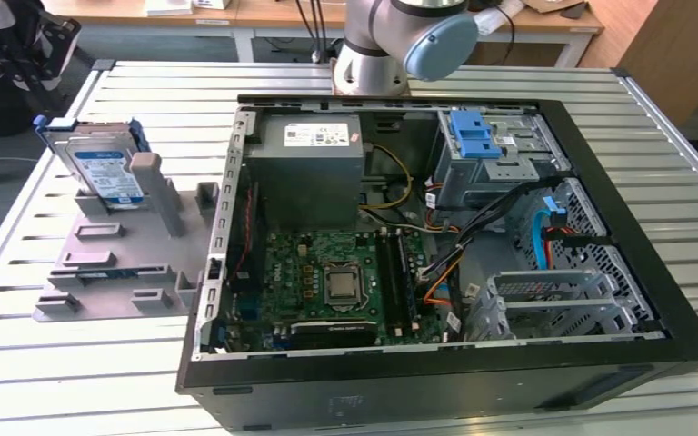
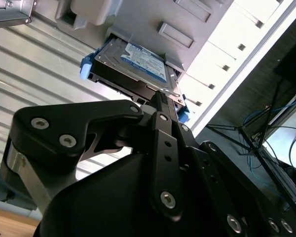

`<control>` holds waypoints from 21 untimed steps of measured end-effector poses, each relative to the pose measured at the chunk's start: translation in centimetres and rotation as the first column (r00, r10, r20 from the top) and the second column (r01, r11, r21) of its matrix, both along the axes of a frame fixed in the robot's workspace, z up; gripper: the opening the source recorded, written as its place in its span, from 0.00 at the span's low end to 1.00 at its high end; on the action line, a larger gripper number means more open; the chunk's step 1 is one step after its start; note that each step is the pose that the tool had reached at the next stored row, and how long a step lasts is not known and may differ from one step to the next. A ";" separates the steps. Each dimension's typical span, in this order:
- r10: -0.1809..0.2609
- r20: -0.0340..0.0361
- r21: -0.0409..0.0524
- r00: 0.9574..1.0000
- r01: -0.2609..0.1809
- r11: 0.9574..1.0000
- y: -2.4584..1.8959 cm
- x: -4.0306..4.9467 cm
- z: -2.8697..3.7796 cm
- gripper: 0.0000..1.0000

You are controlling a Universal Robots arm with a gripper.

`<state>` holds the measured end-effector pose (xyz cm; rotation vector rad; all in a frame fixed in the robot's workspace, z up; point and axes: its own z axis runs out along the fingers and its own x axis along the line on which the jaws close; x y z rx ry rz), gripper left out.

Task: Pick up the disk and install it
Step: 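Pick up the disk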

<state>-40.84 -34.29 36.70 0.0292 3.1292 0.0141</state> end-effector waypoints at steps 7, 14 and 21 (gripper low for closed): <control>0.072 0.000 0.000 0.997 -0.072 0.997 0.00 0.00 0.00 0.11; 0.183 0.000 0.000 0.983 -0.183 0.983 0.00 0.00 -0.02 0.11; 0.291 0.000 0.000 0.957 -0.291 0.957 0.00 0.00 -0.03 0.11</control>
